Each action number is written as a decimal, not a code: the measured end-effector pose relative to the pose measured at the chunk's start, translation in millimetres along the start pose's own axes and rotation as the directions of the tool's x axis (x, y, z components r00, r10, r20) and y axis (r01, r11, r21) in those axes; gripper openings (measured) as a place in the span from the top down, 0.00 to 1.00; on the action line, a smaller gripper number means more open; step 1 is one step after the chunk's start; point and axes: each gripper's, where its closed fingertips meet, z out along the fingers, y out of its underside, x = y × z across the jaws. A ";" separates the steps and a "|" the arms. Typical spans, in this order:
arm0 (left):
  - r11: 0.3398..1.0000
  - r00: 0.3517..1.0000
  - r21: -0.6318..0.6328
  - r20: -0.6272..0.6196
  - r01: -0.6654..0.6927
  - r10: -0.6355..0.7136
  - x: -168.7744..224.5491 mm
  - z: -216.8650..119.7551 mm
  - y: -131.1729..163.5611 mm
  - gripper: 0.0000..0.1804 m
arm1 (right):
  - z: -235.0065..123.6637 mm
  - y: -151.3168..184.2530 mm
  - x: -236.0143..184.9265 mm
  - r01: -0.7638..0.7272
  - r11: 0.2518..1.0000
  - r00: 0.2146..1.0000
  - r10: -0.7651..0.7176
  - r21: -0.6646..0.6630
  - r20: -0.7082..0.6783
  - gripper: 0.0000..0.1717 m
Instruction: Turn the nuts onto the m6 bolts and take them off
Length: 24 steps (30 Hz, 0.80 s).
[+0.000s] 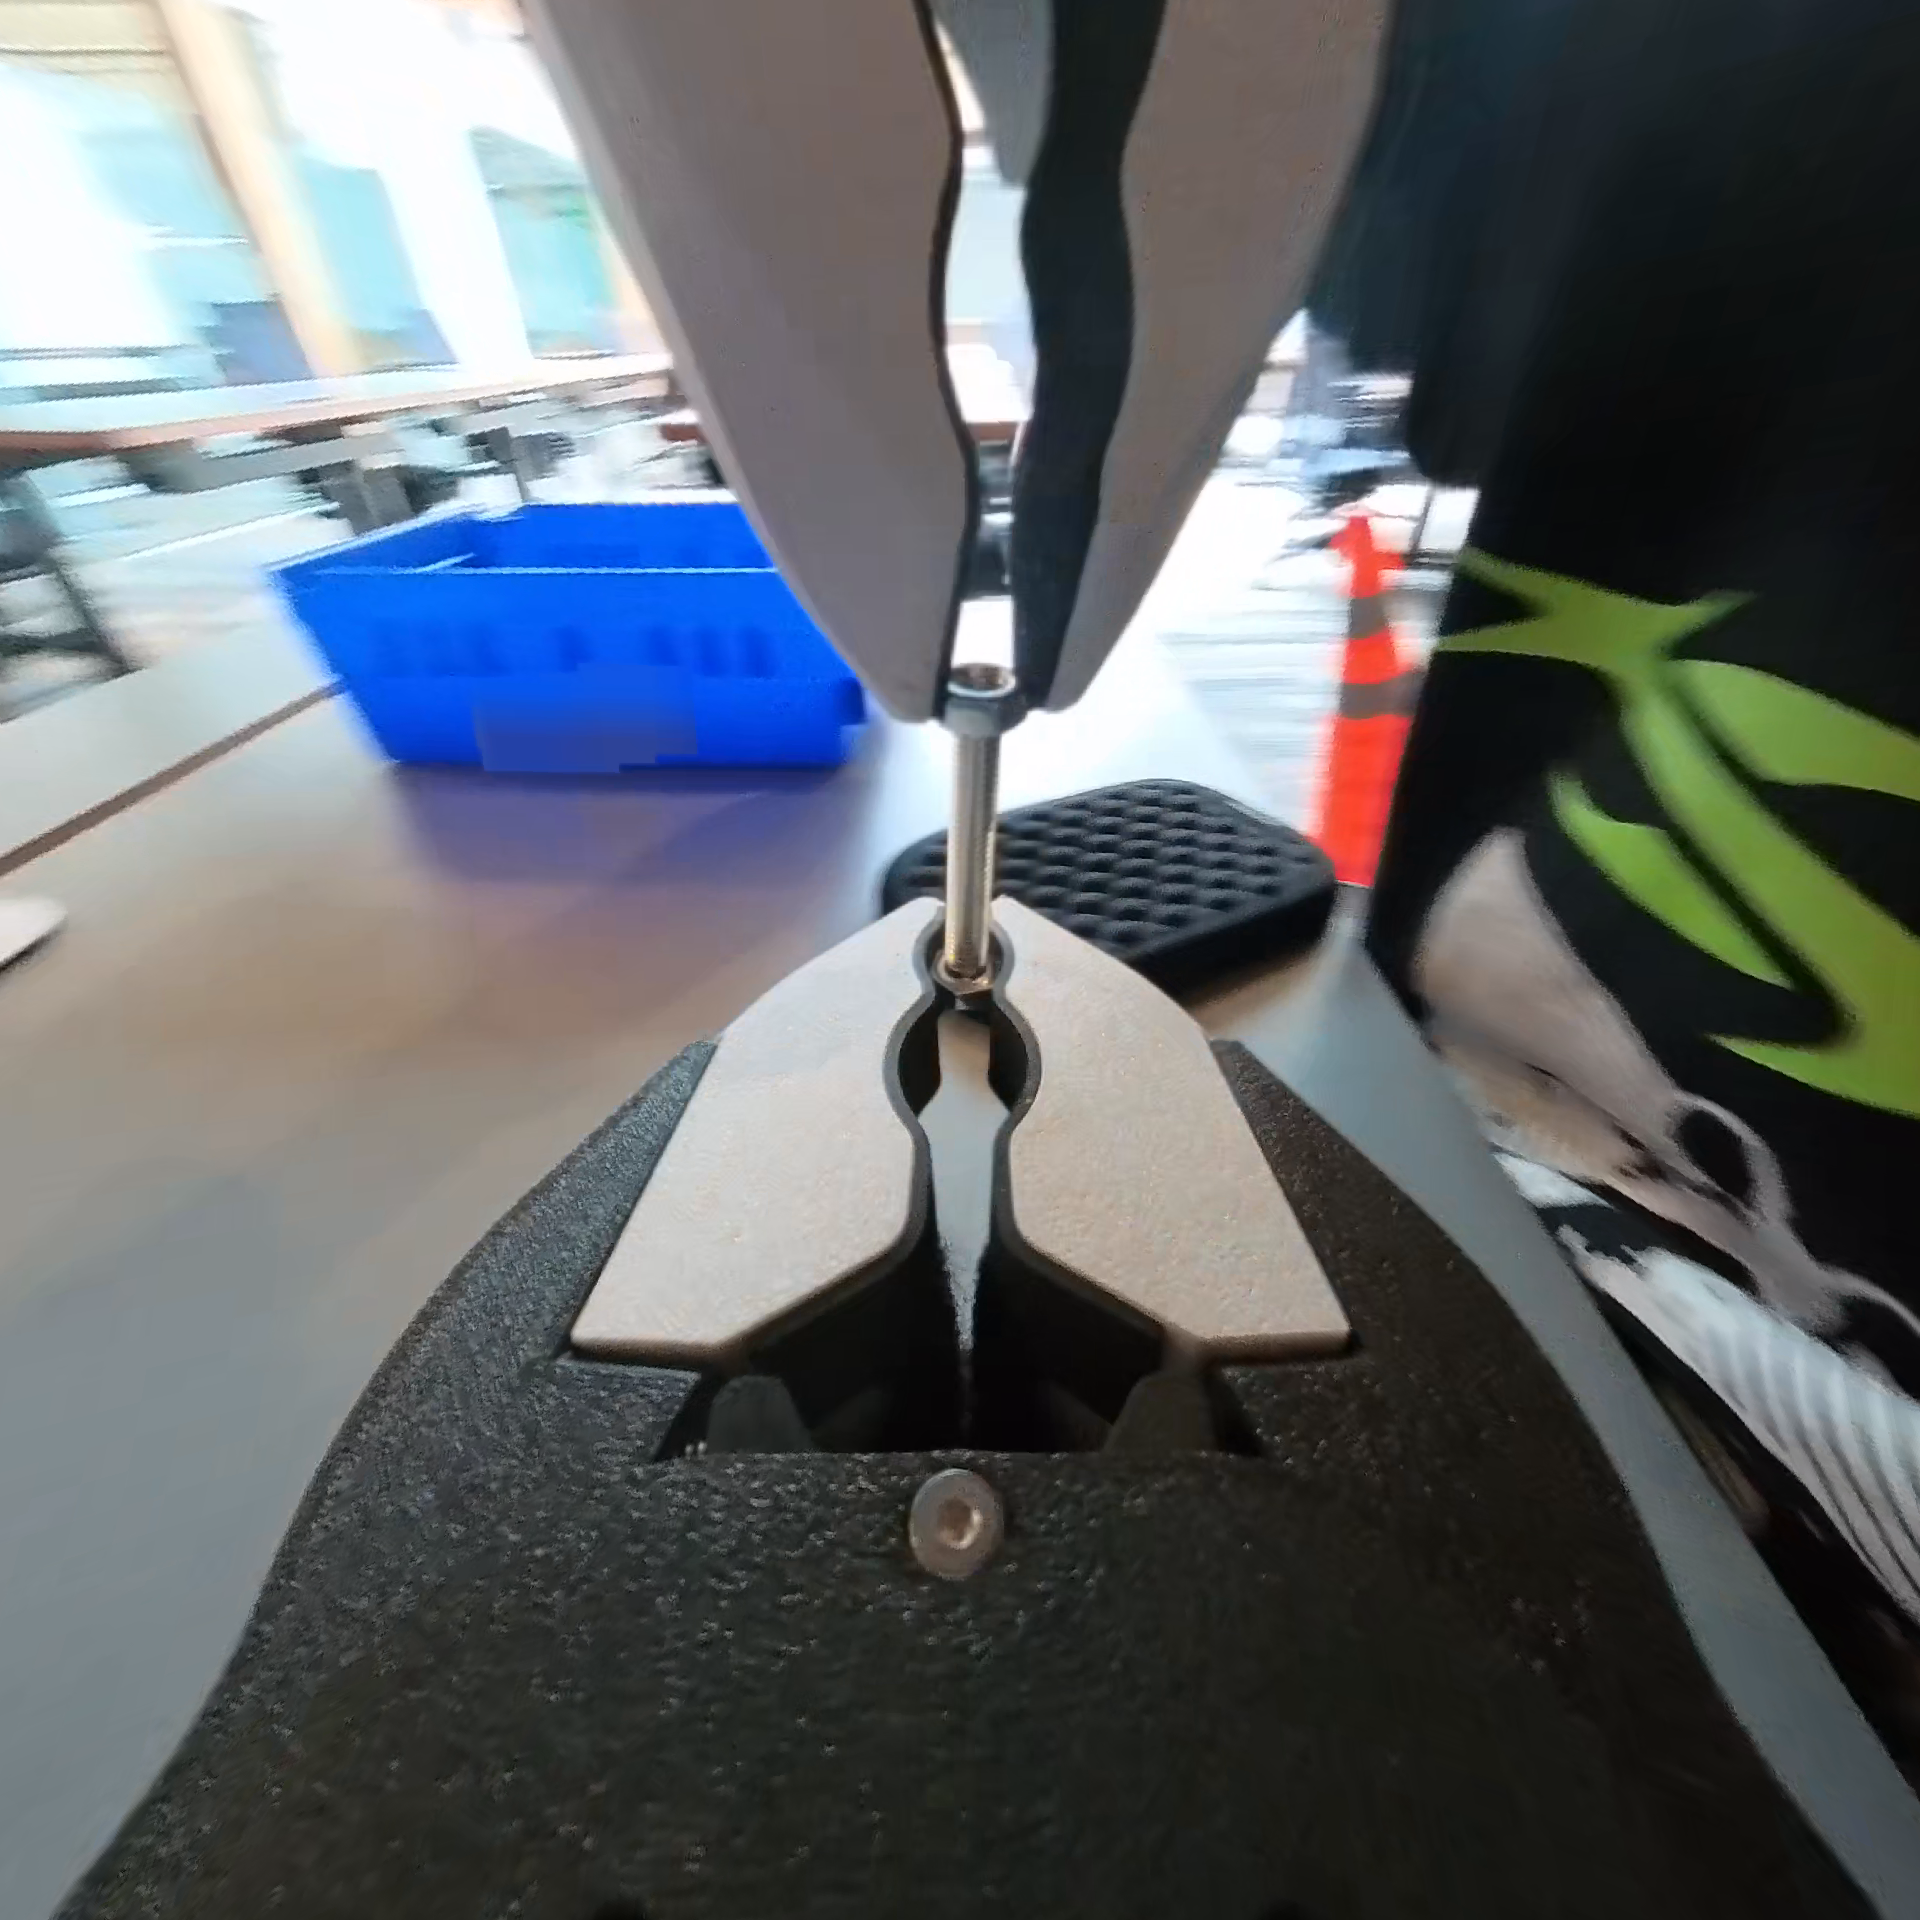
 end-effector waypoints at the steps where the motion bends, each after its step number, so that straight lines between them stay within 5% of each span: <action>1: 1.000 0.999 -0.008 0.048 0.005 -0.004 -4.8 1.0 0.6 0.98 | -0.2 3.7 2.3 -0.060 0.998 0.998 0.060 -0.007 -0.020 0.95; 6: 0.999 0.995 -0.040 0.101 -0.006 0.010 -9.1 3.7 3.7 0.98 | 1.7 11.4 3.2 -0.180 0.984 0.982 0.180 0.000 -0.064 0.91; 10: 0.999 1.000 -0.023 0.013 -0.024 0.025 1.2 2.5 0.8 0.98 | 0.4 7.3 -5.5 0.010 1.000 1.000 -0.010 0.020 -0.005 0.73; 15: 1.000 0.991 0.003 -0.137 -0.011 0.011 17.1 -0.5 0.5 0.98 | -6.1 5.7 -15.1 0.433 0.901 0.899 -0.434 0.017 0.062 0.79; 24: 1.000 0.974 0.012 -0.226 0.002 0.001 28.9 -2.8 -0.6 0.98 | -7.7 -10.7 -22.4 0.572 0.810 0.795 -0.587 0.131 0.157 0.89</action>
